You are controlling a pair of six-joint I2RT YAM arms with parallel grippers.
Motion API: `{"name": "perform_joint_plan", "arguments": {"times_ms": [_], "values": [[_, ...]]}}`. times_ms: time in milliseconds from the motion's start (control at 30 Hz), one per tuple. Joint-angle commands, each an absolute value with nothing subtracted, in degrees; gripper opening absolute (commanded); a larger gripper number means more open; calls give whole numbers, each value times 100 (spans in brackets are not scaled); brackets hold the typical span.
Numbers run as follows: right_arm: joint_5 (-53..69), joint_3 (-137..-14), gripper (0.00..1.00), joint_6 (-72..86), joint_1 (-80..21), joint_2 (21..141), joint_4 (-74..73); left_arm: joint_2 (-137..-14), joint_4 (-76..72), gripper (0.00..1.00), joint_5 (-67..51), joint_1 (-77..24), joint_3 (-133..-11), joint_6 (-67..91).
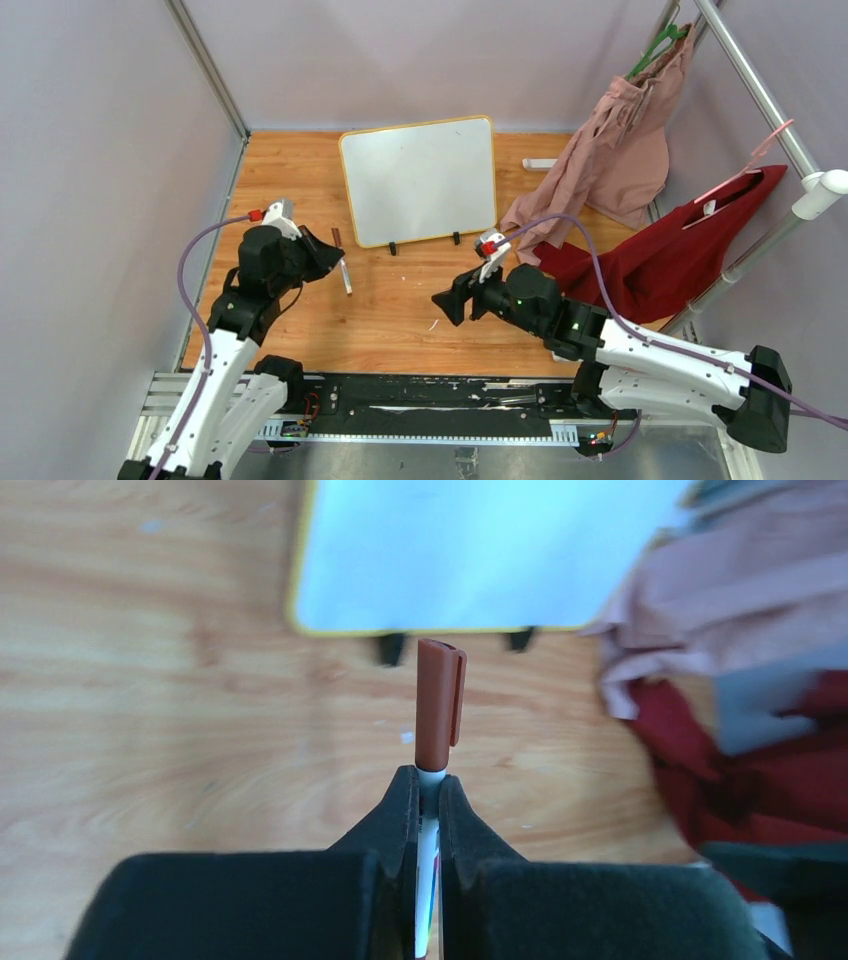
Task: Write a sentence on the whiteboard
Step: Open the whiteboard marker at the center of the board.
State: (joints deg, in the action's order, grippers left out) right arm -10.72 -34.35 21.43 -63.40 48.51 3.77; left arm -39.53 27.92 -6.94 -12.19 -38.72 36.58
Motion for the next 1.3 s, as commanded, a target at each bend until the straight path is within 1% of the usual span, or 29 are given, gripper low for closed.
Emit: {"name": "perform_joint_plan", "arguments": {"times_ms": [0,67,167,300,567,733,933,1267], "values": [[557,-4102,74,1984,-6284,5365,1350,-3479,1526,0,-2370,-1236,-3768,3804],[744,-4381,74,2133,-6284,5684,1470,-3404,1196,0,-2661,-1280,-3788,3814],[828,-4418,75,2277,-6291,6006,2233,-3270,447,0,-3049,-1332,-3687,4151],[884,-4533,77,2433,-6294,6397,3007,-3161,-406,0,-3182,-1432,-3553,4559],[1081,-5010,77,2886,-6293,7141,3605,-3099,-817,0,-3224,-1670,-3650,4761],[1057,-5125,77,2912,-6292,7233,3709,-3064,-880,0,-3250,-1733,-3746,4777],[960,-5099,77,2823,-6289,7115,3674,-2959,-1525,0,-3050,-1884,-3537,5121],[1097,-5152,76,2817,-6284,6939,3596,-2915,-1540,0,-3067,-2027,-3696,5150]]}}
